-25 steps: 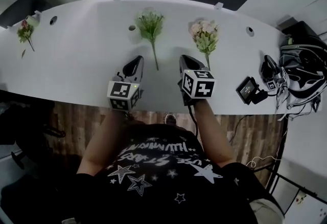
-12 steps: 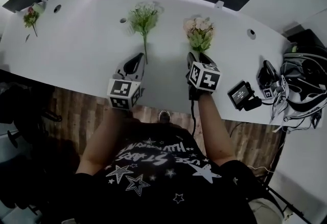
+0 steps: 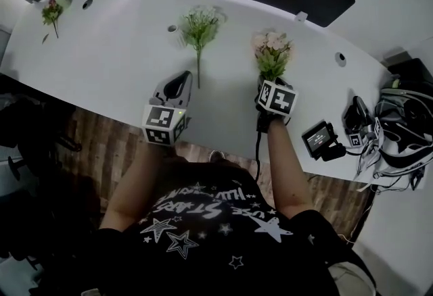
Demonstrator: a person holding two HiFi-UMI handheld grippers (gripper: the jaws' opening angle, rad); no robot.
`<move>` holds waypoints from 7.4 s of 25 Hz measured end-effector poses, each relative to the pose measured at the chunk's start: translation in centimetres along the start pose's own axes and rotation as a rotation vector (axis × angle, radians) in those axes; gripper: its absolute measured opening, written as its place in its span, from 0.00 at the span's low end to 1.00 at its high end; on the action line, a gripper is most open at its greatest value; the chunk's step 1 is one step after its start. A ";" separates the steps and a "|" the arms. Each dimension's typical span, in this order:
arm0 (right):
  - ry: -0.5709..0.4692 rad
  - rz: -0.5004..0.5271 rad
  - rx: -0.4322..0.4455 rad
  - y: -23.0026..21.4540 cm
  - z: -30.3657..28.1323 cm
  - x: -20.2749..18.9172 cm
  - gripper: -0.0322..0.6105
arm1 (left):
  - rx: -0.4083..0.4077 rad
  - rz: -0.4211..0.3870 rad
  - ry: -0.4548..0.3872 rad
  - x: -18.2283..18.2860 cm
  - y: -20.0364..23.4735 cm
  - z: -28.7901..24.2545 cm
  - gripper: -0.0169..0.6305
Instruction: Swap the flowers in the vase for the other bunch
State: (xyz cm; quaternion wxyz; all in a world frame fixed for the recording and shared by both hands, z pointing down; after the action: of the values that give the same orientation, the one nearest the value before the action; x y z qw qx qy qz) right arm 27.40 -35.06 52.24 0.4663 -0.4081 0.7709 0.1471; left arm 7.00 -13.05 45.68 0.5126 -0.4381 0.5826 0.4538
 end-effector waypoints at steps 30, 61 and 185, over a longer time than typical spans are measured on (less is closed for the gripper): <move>0.183 0.015 0.088 -0.4 -2.6 0.2 0.18 | 0.014 0.054 0.005 -1.2 2.6 -0.9 0.04; -0.207 -0.412 0.053 12.7 -0.2 5.3 0.18 | -0.267 0.052 0.008 2.1 16.3 -3.3 0.04; -0.385 -0.021 0.537 26.6 -4.5 6.1 0.24 | -0.492 -0.064 0.055 -2.7 14.5 -12.0 0.48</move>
State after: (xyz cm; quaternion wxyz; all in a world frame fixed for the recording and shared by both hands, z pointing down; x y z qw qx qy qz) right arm 2.90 -24.20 45.35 0.6958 -0.2431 0.6758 0.0081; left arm -9.30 -21.72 50.27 0.3885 -0.5801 0.4541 0.5534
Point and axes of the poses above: the fingertips, and each gripper's own axes: z backward along the fingers, y to its left, x out of its top, the point moved 8 cm from there along z, backward along the fingers, and after that the axes turned 15 degrees about -y, right-handed, at the moved point
